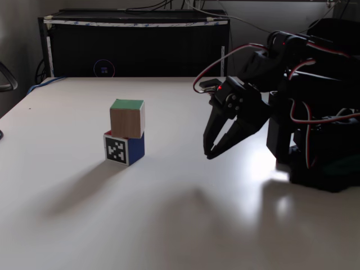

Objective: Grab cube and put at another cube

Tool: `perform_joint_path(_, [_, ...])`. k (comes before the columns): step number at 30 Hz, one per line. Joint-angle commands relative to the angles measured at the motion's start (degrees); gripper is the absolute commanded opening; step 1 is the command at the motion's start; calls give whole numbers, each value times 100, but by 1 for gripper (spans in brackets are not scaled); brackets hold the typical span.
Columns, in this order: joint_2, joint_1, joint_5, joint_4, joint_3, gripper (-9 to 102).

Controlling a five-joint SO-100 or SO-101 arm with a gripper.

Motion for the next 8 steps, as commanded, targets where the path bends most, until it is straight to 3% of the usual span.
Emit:
perform_joint_path(1, [26, 62, 44, 18, -114, 0])
perform_joint_path(8, [26, 132, 114, 26, -114, 0])
